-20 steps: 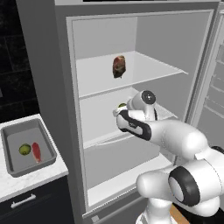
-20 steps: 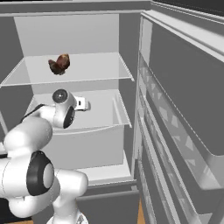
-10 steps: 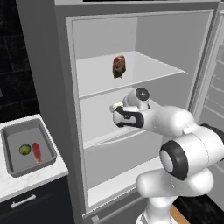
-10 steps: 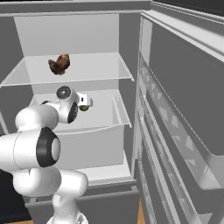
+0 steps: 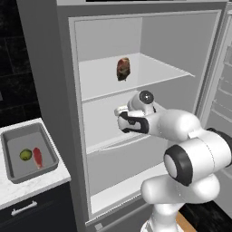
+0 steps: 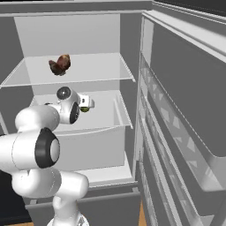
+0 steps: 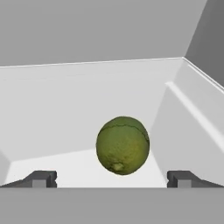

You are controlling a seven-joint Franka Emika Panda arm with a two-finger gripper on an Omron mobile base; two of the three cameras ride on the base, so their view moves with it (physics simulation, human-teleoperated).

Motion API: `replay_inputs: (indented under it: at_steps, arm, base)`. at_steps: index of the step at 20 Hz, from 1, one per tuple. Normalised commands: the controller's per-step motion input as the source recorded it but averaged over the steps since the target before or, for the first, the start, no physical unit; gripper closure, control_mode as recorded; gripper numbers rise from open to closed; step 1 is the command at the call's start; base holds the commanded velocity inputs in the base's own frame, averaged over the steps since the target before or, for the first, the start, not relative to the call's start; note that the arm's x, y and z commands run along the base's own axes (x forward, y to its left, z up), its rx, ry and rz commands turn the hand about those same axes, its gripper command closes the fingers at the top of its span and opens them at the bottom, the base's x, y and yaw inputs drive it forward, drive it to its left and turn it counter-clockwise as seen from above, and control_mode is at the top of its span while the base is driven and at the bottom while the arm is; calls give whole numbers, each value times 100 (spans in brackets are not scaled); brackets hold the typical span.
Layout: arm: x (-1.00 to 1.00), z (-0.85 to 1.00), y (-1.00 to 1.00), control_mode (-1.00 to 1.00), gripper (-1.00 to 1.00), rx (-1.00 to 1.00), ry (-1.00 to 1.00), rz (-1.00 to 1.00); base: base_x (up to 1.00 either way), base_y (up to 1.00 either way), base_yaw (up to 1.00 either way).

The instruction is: Place one lime and one steak in each tupperware on the nearby counter, to pack two identical lunches.

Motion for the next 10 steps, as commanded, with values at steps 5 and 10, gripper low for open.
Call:
replay_inputs:
  at_steps: [5,10]
  arm:
    - [21,-3,-8,-100,-100,0,3,0]
    - [41,-12,-10,-100,-100,0,2,0]
  base:
    - [0,0,0]
    - [0,0,0]
